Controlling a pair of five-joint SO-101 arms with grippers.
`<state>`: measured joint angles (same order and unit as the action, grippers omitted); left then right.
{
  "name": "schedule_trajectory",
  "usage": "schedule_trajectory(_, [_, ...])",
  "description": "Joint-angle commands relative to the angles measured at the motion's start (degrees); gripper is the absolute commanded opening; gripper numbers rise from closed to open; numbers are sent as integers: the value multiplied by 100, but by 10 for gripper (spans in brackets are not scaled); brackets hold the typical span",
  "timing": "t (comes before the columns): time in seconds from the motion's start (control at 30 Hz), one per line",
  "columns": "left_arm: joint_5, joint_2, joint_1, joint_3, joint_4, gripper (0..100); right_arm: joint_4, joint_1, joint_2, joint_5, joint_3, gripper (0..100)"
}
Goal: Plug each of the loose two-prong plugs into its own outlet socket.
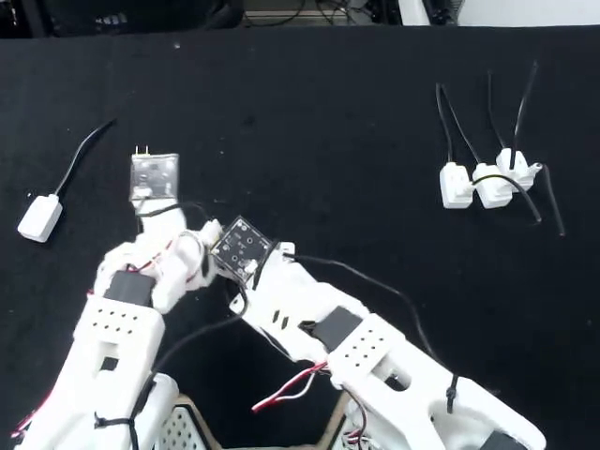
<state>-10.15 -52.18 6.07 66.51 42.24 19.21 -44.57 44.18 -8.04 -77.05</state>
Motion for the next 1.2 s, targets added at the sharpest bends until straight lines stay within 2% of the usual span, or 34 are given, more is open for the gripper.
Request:
schedule_trajectory(0.0, [-35,-149,470,-198,-88,198,-158,-70,-75,62,40,11])
schedule_trajectory(0.23, [-26,-149,330,-66,-185,198,-62,-26,-22,62,101,11])
schedule_trajectory(0.33, [220,-149,268,251,-554,198,448,79,110,132,374,11])
schedule_trajectory(0.4, [492,-149,286,488,-888,198,747,158,338,431,505,11])
schedule_trajectory(0.53, [598,-149,338,716,-1248,198,800,185,708,615,391,11])
schedule_trajectory(1.17, [615,-149,286,752,-1248,198,1160,413,1385,615,338,11])
